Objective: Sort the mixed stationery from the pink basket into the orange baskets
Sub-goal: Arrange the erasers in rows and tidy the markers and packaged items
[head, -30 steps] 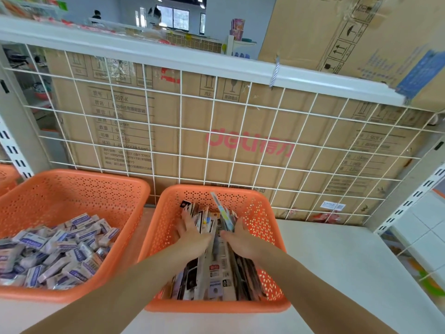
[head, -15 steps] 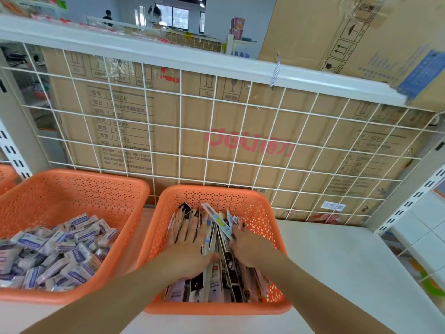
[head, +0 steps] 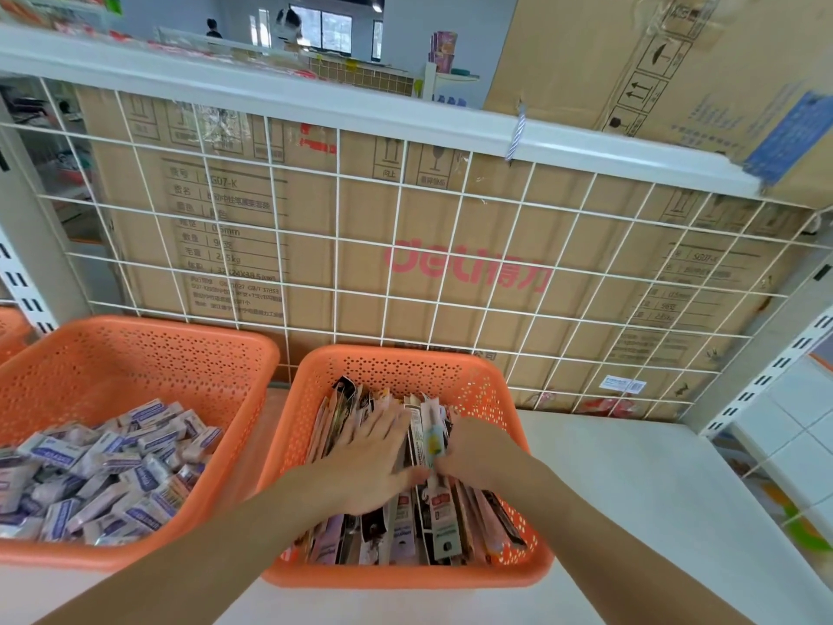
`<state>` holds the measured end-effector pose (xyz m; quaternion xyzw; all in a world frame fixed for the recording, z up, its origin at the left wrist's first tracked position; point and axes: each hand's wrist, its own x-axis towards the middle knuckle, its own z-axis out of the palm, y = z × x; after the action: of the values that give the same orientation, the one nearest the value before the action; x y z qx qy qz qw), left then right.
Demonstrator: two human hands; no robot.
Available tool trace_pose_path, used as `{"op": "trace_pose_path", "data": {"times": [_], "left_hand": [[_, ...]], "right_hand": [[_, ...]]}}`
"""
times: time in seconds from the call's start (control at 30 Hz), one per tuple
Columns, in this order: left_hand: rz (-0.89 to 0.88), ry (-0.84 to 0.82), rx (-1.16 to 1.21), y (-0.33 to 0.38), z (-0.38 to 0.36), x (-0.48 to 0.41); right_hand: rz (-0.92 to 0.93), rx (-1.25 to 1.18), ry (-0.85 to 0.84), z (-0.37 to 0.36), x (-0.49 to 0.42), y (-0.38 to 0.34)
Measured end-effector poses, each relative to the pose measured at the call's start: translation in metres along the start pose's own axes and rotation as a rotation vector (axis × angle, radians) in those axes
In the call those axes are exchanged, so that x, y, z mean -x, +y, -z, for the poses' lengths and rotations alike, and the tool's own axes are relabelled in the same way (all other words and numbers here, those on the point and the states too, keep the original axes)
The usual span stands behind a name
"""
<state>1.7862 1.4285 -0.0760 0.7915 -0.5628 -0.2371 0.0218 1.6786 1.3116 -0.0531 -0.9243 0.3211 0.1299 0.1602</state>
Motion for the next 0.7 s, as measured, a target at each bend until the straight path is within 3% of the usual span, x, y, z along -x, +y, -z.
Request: {"op": "trace_pose_path", "data": {"times": [0.13, 0.23, 0.37, 0.5, 0.6, 0.7], "left_hand": [[-0.011, -0.07, -0.017, 0.005, -0.006, -0.003], [-0.008, -0.036, 0.01, 0.002, -0.003, 0.0], [0.111, -0.065, -0.01, -0.014, -0.002, 0.005], [0.088, -0.214, -0.117, -0.015, -0.005, 0.012], [0.048, -0.264, -0.143, -0.017, -0.001, 0.018], [0.019, -0.283, -0.184, -0.015, 0.0, 0.025]], "right_hand": [[0.012, -0.171, 0.071, 0.006, 0.002, 0.001], [-0.034, -0.348, -0.024, -0.01, -0.009, 0.007], [-0.071, -0.358, -0.182, -0.036, -0.015, 0.007], [-0.046, -0.331, -0.161, -0.035, -0.013, 0.006], [-0.035, -0.405, -0.135, -0.026, -0.013, 0.01], [-0.009, -0.324, -0.113, -0.024, -0.01, 0.01]]}}
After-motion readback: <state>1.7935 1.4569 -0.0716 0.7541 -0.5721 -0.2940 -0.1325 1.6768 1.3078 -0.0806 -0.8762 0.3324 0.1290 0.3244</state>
